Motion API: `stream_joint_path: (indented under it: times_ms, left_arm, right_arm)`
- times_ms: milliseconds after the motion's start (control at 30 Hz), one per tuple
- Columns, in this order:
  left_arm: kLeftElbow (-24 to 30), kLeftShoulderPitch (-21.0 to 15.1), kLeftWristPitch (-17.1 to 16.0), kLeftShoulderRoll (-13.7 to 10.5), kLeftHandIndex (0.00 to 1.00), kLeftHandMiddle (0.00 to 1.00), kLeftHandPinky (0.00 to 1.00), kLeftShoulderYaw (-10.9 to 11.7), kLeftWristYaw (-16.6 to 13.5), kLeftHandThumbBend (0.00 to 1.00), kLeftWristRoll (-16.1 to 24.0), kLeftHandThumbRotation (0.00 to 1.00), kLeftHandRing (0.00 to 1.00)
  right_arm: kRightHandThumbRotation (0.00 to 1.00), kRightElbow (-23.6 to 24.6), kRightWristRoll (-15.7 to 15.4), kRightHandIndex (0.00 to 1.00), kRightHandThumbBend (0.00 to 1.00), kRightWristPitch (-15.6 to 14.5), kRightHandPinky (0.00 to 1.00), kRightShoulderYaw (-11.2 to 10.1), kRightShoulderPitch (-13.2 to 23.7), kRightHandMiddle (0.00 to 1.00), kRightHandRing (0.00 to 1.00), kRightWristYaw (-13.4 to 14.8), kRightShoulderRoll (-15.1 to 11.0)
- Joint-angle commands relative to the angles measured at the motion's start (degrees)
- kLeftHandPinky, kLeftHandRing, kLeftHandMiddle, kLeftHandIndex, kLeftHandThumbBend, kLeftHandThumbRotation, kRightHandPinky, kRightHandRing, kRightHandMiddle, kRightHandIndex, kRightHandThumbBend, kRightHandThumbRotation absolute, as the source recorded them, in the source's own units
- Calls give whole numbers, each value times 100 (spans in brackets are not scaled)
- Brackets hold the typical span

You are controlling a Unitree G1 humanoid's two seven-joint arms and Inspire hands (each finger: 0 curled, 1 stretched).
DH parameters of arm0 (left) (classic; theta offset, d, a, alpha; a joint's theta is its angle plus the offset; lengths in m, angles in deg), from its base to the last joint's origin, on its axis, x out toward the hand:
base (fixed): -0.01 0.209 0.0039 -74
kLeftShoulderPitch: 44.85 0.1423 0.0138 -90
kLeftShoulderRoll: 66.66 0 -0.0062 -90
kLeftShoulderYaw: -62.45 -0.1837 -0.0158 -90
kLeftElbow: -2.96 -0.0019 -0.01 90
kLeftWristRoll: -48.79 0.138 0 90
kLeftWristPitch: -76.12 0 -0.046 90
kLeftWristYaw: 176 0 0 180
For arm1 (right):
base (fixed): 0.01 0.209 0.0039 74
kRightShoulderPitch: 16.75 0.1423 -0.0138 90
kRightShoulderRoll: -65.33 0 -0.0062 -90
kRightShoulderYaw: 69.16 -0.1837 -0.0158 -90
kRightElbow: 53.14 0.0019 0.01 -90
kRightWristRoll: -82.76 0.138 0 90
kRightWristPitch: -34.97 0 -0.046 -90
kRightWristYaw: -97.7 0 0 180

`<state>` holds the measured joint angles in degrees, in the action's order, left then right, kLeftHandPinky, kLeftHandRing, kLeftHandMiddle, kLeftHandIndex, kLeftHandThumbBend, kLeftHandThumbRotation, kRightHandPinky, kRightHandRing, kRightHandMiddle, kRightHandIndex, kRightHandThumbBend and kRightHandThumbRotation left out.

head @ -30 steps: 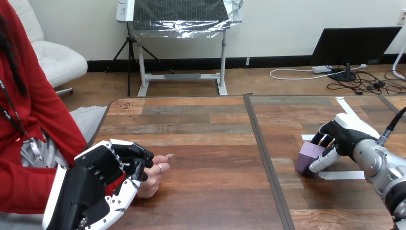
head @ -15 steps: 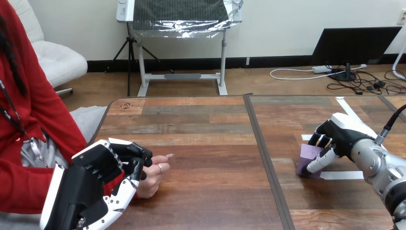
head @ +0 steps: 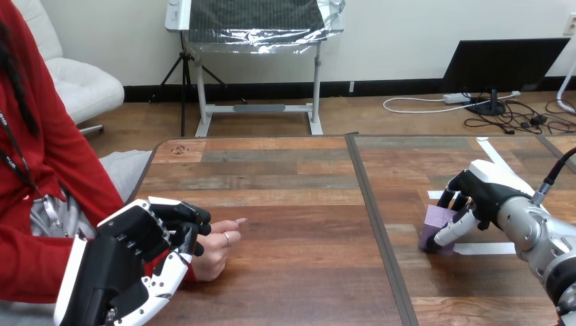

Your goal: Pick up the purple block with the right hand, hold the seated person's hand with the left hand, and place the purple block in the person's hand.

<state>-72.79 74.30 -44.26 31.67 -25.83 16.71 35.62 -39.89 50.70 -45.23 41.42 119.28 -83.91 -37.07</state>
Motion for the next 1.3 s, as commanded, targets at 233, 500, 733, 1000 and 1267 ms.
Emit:
stream_joint_path:
  times_ms: [233, 500, 733, 1000, 1267]
  left_arm:
    - [277, -270, -62, -12, 49, 57, 41, 202, 0, 19, -116, 0, 56]
    - [266, -303, -14, -8, 50, 57, 41, 285, 1, 20, -186, 0, 56]
    - [179, -357, -211, -204, 54, 58, 45, 588, -270, 25, 939, 1, 58]
    - [580, -323, 234, -634, 63, 66, 52, 1137, -751, 59, 3227, 18, 63]
    - [787, -501, 551, -862, 68, 70, 54, 1323, -1092, 91, 4636, 18, 65]
  right_arm:
    - [0, 49, -112, 51, 80, 61, 39, 96, 159, 52, 47, 14, 99]
    - [0, 57, -72, 51, 80, 75, 41, 48, 175, 53, 48, -18, 100]
    - [0, 77, -123, 51, 79, 177, 42, 93, 177, 53, 49, 35, 66]
    - [0, 88, -39, 51, 79, 177, 41, -9, 193, 53, 48, 59, 80]
    - [0, 95, -25, 52, 78, 217, 41, -32, 212, 53, 49, 59, 74]
